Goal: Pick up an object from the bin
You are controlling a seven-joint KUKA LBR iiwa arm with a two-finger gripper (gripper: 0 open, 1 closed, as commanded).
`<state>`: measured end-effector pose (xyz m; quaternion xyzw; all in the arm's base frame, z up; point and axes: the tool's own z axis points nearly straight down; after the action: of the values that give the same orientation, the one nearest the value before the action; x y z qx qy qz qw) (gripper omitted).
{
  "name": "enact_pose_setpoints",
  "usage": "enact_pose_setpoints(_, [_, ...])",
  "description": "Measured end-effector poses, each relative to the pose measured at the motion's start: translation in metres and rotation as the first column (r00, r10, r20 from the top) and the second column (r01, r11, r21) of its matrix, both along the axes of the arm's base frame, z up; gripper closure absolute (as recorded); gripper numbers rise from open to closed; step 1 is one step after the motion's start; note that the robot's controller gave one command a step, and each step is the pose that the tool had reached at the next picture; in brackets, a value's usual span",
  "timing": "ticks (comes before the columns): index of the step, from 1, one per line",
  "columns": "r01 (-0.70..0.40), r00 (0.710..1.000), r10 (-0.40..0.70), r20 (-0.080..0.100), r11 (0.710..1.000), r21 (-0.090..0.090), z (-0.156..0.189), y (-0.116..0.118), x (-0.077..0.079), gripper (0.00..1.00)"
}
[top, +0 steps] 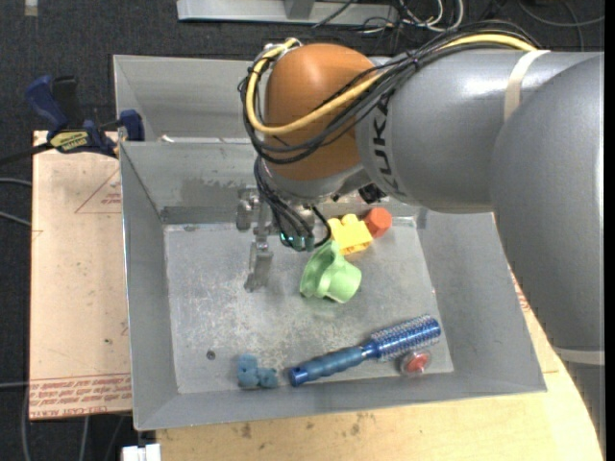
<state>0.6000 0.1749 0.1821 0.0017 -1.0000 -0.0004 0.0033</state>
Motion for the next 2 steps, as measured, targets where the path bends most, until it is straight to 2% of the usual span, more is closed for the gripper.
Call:
enact_pose_setpoints(1, [0.020, 1.000, -0.020, -0.003, 1.000, -0.002, -0.034, -0.001, -0.083, 0.00])
enact_pose_setpoints(2, [-0.134, 0.991, 0.134, 0.001, 0.991, -0.001, -0.115, -0.018, -0.105, 0.00])
